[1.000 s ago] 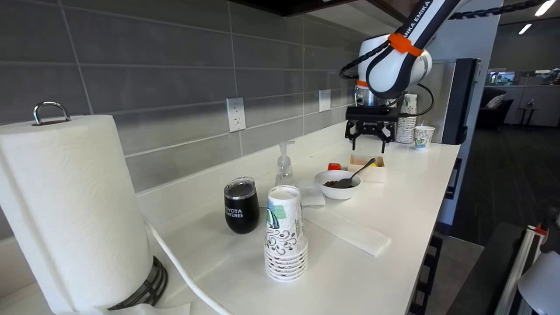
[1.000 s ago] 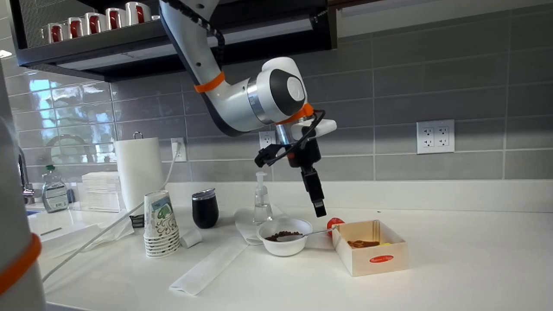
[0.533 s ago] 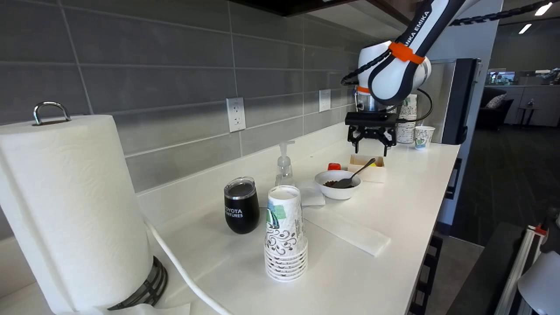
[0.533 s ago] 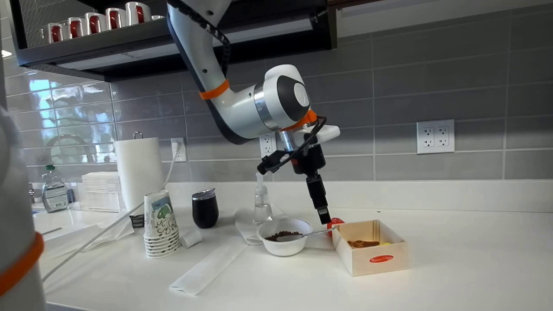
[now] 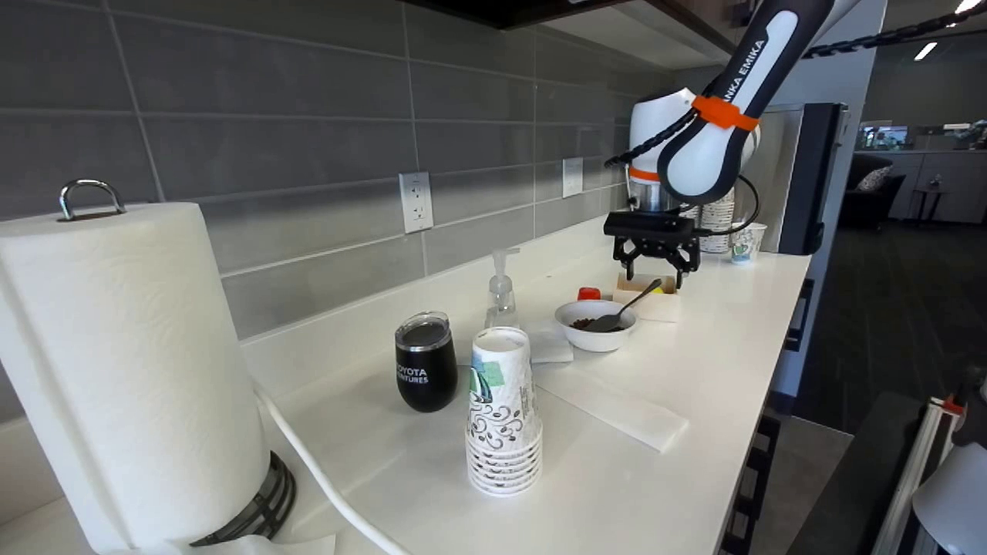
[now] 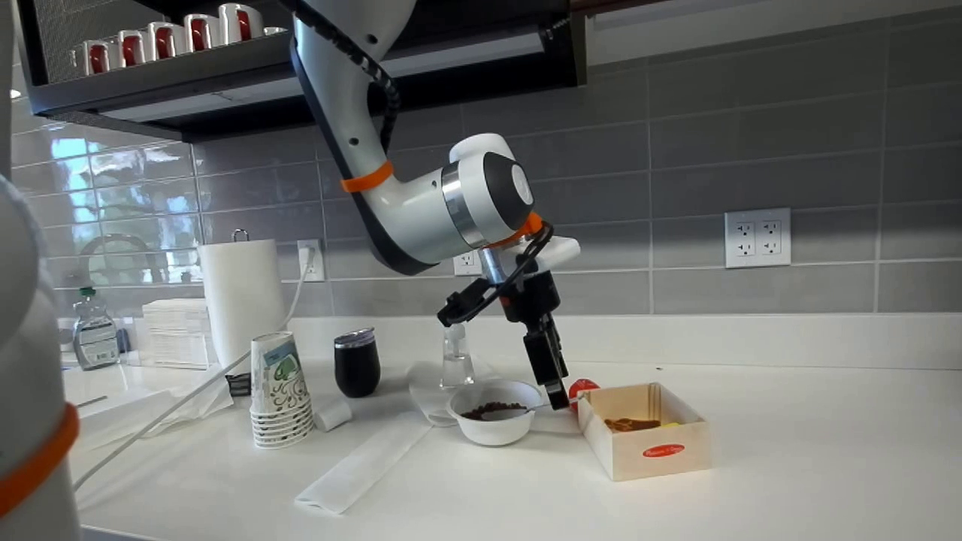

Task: Use the cake slicer to stir in the bowl

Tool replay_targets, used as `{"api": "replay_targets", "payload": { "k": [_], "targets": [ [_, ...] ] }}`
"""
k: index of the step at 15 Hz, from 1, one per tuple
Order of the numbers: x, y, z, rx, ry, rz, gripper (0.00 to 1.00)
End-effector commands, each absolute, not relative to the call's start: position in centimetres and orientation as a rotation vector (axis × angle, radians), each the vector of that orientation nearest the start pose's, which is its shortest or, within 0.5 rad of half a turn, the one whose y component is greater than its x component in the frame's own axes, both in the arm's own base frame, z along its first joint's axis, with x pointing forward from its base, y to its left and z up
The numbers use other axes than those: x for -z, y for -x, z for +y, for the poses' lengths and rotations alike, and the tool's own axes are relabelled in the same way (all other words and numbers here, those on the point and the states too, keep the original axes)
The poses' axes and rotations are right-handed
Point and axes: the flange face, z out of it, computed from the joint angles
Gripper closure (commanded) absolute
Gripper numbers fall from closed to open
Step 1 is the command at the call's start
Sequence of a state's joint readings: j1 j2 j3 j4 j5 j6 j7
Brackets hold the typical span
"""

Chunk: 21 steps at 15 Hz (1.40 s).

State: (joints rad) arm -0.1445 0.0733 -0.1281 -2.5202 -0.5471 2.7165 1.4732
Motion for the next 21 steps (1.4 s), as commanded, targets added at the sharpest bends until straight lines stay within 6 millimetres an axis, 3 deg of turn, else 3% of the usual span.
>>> {"api": "replay_targets", "payload": {
  "k": [1,13,14,15,21],
  "targets": [
    [-25.0,-45.9,-10.3,0.482,2.601,1.941,0.00],
    [-23.6,-45.5,-10.6,0.561,2.577,2.006,0.00],
    [-23.5,-45.5,-10.6,0.564,2.578,2.007,0.25],
    [-23.4,-45.4,-10.6,0.564,2.579,2.008,0.26],
    [-23.1,-45.2,-10.7,0.584,2.580,2.018,0.74]
  ]
}}
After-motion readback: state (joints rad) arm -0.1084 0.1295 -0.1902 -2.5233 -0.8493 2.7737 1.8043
